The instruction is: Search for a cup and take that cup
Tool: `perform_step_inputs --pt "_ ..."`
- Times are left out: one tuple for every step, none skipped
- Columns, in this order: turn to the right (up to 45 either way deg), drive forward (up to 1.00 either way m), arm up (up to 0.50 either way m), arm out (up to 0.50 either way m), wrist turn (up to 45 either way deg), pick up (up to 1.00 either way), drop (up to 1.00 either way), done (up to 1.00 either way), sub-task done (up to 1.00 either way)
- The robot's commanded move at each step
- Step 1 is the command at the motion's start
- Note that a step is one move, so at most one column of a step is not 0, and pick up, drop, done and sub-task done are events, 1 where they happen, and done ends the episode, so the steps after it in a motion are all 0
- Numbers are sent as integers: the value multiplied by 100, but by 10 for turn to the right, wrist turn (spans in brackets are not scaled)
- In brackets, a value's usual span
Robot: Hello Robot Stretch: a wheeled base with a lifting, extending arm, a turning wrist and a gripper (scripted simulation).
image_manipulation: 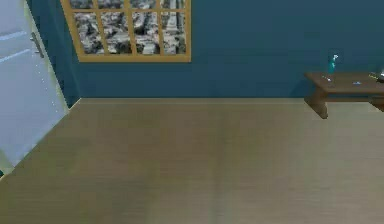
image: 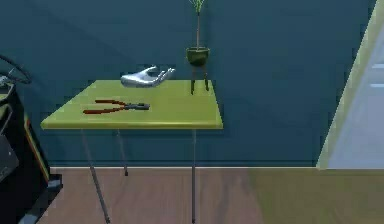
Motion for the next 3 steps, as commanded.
perform_step_inputs --pt "-450 0 0 0 0 0 0 0 0" --pt "-450 0 0 0 0 0 0 0 0" --pt "-450 0 0 0 0 0 0 0 0"
